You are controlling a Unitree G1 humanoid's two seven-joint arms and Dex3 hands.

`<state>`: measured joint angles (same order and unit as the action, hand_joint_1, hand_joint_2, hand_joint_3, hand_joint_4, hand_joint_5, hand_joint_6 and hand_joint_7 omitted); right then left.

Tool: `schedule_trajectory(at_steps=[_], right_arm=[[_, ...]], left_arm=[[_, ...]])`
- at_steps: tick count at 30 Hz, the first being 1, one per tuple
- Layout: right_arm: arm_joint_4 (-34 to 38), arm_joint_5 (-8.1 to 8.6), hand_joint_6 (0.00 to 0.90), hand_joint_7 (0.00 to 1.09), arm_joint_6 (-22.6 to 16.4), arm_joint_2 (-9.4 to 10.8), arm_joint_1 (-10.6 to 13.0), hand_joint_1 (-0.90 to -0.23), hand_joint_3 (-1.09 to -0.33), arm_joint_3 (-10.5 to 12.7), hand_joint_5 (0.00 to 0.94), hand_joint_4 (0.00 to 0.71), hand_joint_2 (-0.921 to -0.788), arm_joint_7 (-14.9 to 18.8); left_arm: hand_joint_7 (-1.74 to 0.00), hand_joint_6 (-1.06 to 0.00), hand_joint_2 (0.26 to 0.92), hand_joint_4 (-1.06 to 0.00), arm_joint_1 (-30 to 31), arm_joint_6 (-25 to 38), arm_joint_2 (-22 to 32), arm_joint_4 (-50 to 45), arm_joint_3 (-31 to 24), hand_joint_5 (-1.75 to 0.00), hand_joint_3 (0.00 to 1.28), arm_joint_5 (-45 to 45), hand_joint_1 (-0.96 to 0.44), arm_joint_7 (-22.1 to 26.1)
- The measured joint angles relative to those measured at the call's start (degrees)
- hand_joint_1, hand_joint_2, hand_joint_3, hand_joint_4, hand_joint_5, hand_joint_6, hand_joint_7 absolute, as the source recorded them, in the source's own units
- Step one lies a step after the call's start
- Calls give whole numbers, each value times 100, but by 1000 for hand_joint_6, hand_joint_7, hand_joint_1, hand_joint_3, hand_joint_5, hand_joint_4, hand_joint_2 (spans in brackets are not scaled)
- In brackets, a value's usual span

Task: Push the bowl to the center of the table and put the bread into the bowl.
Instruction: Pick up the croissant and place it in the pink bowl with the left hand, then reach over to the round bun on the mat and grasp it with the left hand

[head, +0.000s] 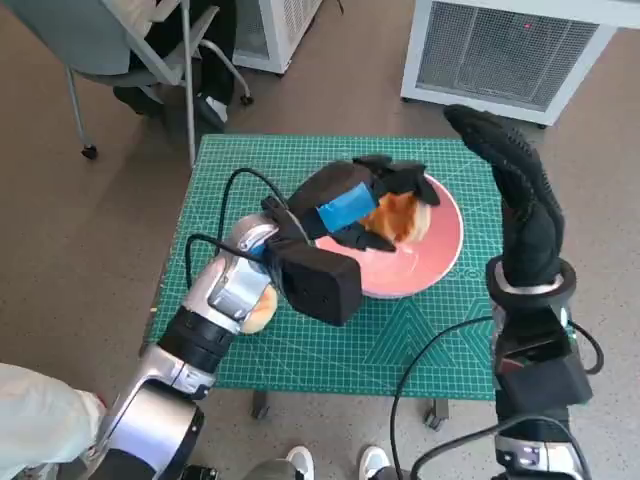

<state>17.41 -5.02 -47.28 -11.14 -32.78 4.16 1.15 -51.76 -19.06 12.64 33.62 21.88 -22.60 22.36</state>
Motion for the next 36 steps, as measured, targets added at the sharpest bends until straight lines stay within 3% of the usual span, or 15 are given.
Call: schedule_trajectory(at_steps=[5, 13, 26, 36], right_arm=[[-80, -40, -1, 671, 43, -1, 20, -580, -746, 26, 1, 274, -921, -48], [-83, -110, -1, 669, 52, 0, 24, -583, -747, 32, 1, 274, -921, -80], [-93, -101, -1, 663, 116, -1, 29, -570, -749, 13, 1, 274, -921, -91], [-112, 51, -1, 663, 120, -9, 44, -574, -748, 8, 1, 274, -921, -30]], left_arm=[[-100, -205, 921, -89, -44, 258, 134, -53, 108, -42, 97, -4, -224, 720], [-52, -197, 921, -55, -3, 495, 402, -568, 39, -3, 83, 5, -306, 1030], [-76, -277, 919, -135, 707, -307, 1124, -1625, -809, -31, 49, 616, -306, 877], [-110, -346, 917, -232, 1604, -115, 1992, -2788, -1708, -56, 24, 1276, -246, 1058]])
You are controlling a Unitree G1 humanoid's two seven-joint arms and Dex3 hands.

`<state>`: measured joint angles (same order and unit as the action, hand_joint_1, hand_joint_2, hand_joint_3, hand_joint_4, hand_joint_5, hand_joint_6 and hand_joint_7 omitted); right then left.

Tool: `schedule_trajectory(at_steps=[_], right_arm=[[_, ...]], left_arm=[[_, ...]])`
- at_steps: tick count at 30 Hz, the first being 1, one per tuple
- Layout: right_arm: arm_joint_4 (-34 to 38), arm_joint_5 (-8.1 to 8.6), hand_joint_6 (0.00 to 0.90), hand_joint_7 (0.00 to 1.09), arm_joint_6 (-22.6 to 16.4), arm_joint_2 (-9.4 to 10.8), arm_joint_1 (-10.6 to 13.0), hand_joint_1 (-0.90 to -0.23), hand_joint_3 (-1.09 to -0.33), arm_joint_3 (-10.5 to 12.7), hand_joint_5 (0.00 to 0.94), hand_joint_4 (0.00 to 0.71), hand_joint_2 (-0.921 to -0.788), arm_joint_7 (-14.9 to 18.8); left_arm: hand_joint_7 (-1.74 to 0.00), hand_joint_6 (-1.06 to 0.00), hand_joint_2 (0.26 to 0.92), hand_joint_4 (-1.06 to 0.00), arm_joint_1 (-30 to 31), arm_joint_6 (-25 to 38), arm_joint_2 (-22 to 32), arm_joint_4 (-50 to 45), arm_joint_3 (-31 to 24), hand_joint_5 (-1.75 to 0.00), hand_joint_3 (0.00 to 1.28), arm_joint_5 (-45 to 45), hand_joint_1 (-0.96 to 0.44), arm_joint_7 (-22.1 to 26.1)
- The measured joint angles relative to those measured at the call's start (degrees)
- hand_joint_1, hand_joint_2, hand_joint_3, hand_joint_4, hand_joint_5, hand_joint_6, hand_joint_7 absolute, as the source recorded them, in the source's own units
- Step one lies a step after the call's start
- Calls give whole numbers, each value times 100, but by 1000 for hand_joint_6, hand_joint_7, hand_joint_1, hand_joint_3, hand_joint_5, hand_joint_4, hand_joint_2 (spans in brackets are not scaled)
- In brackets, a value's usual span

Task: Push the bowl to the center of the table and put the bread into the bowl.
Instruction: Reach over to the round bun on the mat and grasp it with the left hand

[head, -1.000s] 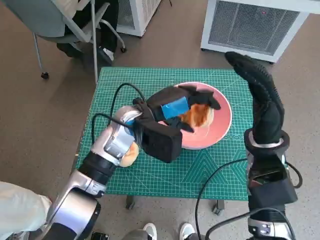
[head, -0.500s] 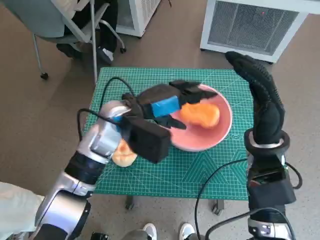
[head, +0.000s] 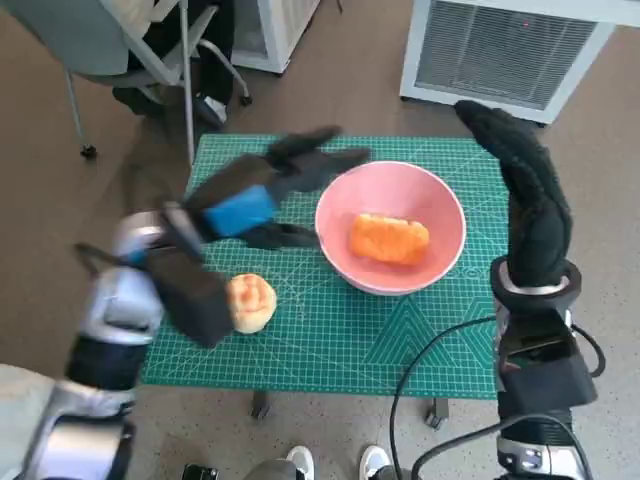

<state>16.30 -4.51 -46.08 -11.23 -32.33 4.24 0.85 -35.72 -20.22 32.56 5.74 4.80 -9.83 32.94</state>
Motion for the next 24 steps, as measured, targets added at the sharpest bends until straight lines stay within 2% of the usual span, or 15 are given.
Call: schedule_trajectory(at_steps=[13, 24], right_arm=[[4, 12, -1, 664, -16, -6, -7, -567, -748, -9, 1, 274, -921, 72], [100, 67, -1, 663, -58, -10, -29, -574, -750, -18, 0, 272, -921, 179]], left_arm=[[-111, -373, 910, -278, 1207, 232, 767, -864, -488, -44, 8, 191, -251, 305], [-78, -375, 909, -281, 1608, 290, 877, -956, -437, -20, 3, 159, -271, 464]])
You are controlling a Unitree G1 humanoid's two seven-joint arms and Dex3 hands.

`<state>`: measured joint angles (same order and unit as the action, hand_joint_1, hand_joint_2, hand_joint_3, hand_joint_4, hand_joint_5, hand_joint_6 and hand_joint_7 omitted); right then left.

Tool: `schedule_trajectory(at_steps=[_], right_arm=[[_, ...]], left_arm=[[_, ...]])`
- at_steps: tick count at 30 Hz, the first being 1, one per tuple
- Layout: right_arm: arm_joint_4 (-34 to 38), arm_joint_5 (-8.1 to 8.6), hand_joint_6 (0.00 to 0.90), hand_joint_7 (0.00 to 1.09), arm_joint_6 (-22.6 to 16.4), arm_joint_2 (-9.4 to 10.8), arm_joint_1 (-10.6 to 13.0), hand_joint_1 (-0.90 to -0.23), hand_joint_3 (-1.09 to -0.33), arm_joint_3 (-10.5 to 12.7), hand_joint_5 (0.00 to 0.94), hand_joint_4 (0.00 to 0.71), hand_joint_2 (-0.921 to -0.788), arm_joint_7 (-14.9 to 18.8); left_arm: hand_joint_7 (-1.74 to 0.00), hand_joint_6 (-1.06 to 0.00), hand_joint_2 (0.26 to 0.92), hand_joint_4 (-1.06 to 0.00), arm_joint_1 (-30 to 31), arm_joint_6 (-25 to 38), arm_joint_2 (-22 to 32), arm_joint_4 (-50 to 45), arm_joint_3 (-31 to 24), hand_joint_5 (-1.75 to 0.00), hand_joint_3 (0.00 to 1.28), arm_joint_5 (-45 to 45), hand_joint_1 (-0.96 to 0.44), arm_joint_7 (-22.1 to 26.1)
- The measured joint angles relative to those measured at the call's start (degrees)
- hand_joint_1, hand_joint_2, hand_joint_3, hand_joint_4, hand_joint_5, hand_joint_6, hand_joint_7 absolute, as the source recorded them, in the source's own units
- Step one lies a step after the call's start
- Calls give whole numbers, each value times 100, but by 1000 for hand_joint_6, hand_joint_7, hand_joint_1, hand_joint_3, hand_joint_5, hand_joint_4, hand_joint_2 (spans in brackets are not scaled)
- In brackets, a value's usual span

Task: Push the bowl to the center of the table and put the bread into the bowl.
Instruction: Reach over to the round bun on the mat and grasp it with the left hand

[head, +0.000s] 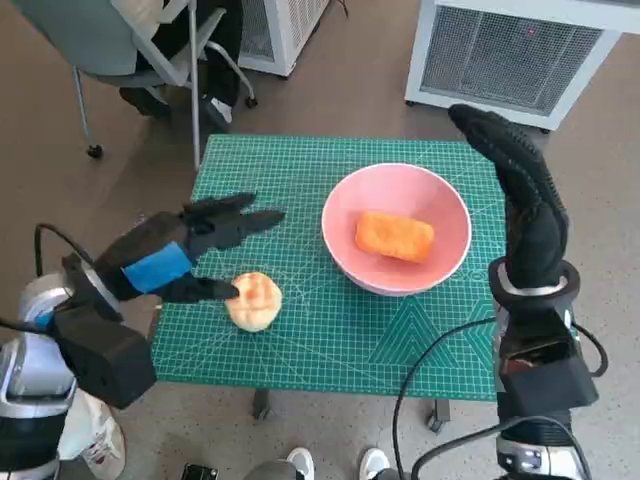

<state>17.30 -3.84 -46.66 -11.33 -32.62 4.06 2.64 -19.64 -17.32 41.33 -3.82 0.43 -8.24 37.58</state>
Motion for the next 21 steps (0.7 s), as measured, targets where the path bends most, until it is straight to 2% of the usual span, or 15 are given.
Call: schedule_trajectory(at_steps=[6, 17, 21], right_arm=[[46, 144, -1, 662, -19, -22, -8, -575, -750, 1, 0, 272, -921, 100], [54, 148, -1, 661, -14, -125, -19, -558, -755, 3, 0, 272, -921, 182], [54, 148, -1, 661, -15, -133, -21, -552, -757, 3, 0, 271, -921, 185]], left_arm=[[-56, -371, 898, -261, 69, 42, 3, 66, 157, -4, 1, -91, -262, 55], [-20, -351, 836, -214, 81, 686, 4, 206, 673, -8, 0, -330, -118, 486], [-6, -328, 844, -193, 29, 908, 4, 332, 855, -2, 14, -403, -89, 663]])
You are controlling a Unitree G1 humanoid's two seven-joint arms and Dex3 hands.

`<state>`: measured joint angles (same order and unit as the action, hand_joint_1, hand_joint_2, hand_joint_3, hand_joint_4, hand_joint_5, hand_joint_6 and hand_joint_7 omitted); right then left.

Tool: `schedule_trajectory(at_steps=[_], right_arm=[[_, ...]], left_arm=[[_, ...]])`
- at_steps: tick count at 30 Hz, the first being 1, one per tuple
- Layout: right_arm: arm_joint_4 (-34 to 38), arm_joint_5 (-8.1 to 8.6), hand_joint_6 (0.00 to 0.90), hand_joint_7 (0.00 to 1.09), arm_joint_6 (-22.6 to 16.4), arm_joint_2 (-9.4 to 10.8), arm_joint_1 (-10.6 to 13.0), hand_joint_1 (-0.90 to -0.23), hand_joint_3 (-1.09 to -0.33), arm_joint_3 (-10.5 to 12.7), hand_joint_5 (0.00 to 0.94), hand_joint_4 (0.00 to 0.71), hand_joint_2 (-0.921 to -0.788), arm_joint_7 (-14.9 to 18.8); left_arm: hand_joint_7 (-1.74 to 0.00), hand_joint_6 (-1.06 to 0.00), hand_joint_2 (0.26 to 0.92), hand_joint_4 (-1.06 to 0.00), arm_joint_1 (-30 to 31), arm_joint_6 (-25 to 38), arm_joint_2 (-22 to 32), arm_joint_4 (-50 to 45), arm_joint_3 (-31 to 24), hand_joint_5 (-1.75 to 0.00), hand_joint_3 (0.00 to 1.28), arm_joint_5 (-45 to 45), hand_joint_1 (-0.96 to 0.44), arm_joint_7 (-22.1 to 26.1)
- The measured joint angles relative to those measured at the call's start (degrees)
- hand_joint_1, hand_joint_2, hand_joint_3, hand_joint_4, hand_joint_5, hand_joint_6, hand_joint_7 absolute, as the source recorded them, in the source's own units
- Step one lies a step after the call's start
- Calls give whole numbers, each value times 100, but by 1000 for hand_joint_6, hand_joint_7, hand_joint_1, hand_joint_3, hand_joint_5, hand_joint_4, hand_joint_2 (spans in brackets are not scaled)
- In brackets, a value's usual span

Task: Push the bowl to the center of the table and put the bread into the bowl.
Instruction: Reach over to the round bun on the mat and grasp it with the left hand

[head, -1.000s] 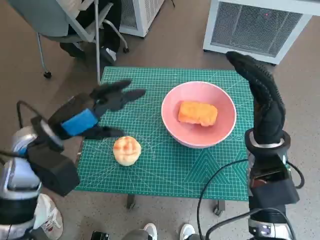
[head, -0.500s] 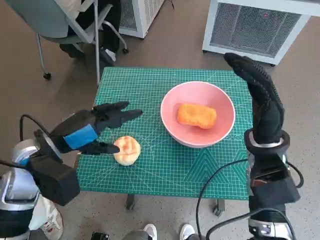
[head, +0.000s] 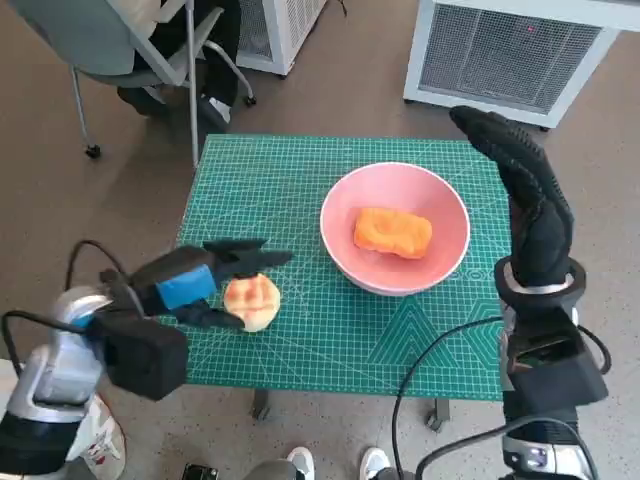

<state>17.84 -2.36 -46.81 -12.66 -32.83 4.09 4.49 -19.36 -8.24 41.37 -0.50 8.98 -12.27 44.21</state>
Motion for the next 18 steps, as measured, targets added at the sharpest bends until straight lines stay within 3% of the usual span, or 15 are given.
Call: schedule_trajectory(at_steps=[9, 13, 18], right_arm=[[4, 0, -1, 658, -1, -16, -11, -559, -756, 0, 0, 268, -921, 25], [3, -1, -1, 658, -1, -30, -13, -560, -754, 5, 0, 268, -921, 30], [3, -5, -1, 658, -2, -31, -14, -566, -753, 5, 0, 268, -921, 29]], left_arm=[[-10, -333, 862, -220, -391, 385, -62, 647, 533, -14, 18, -315, -40, 354], [-34, -421, 877, -330, -581, 382, -144, 982, 711, -25, 17, -471, -4, 329], [-103, -615, 913, -580, -768, 385, -232, 1362, 825, -77, 44, -718, 63, 112]])
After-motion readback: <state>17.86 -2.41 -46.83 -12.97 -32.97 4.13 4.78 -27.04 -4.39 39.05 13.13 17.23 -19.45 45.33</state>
